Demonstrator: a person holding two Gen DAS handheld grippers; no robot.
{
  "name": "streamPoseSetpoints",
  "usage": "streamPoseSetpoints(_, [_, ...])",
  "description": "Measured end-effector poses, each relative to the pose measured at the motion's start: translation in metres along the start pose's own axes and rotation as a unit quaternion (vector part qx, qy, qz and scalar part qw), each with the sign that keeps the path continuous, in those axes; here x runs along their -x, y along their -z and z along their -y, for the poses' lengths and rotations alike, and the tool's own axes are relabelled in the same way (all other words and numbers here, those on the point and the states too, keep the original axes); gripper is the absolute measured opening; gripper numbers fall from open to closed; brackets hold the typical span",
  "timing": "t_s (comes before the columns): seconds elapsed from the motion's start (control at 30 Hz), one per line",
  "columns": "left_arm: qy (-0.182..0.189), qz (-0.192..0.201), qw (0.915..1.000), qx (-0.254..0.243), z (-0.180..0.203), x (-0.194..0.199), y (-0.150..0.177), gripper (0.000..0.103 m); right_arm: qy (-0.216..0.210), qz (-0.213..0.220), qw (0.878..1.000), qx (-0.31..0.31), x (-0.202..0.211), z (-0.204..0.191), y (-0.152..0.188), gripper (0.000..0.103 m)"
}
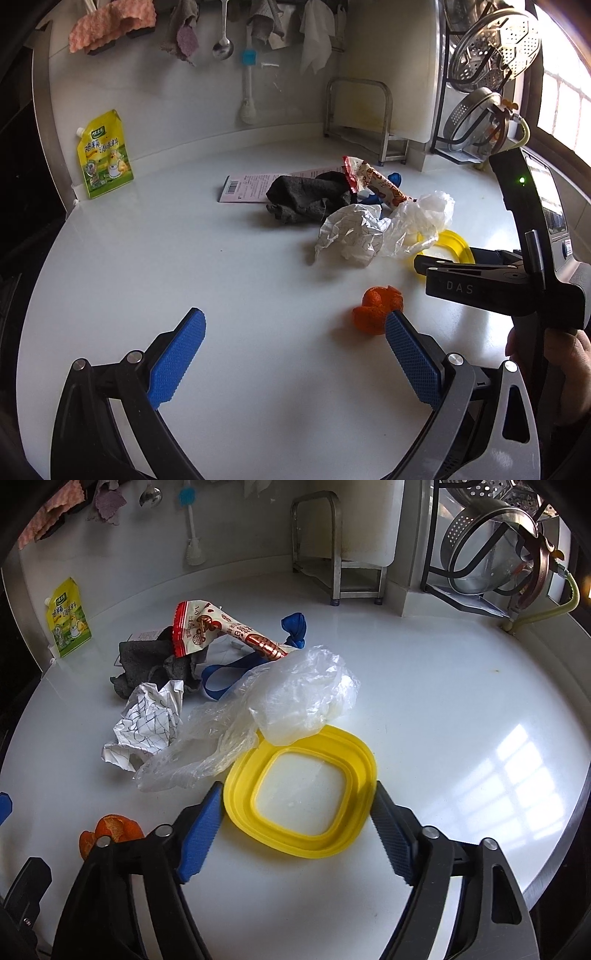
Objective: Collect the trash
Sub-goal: 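Grasp the yellow lid with the right tool while the left tool grasps the orange peel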
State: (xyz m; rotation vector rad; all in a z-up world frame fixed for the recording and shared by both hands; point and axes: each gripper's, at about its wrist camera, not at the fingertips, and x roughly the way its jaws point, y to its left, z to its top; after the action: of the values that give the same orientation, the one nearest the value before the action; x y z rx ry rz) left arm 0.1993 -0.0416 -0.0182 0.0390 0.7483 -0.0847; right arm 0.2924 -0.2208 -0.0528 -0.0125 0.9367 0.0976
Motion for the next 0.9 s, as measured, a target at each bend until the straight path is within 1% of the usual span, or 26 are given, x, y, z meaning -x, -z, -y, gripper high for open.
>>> streamPoseSetpoints(0.2, [0.003,-0.007,1.0000,-0.004,0.010,-0.002,0.001,0.096,-0.015,0.002,1.000,-0.012,0.006,0.008,0.004,0.071])
streamPoseSetpoints(0.37, [0.010,-0.007,0.9999,-0.009,0.019,-0.003,0.001,0.096,-0.019,0.002,0.999,-0.035,0.016,0.025,0.013,0.071])
streamPoseSetpoints(0.47, [0.007,-0.008,0.9998,-0.016,0.028,-0.007,0.001,0.096,-0.019,0.008,0.999,-0.042,0.026,0.036,0.018,0.071])
streamPoseSetpoints(0.57, [0.001,-0.012,0.9997,-0.022,0.036,-0.015,0.002,0.096,-0.034,0.014,0.998,-0.041,0.036,0.042,0.021,0.071])
streamPoseSetpoints(0.77, [-0.007,-0.026,0.9994,-0.024,0.042,-0.029,-0.003,0.096,-0.051,0.008,0.998,-0.026,0.045,0.044,0.024,0.071])
streamPoseSetpoints(0.9, [-0.017,-0.036,0.9990,-0.022,0.043,-0.038,-0.006,0.096,-0.056,0.007,0.998,-0.029,0.047,0.045,0.025,0.071])
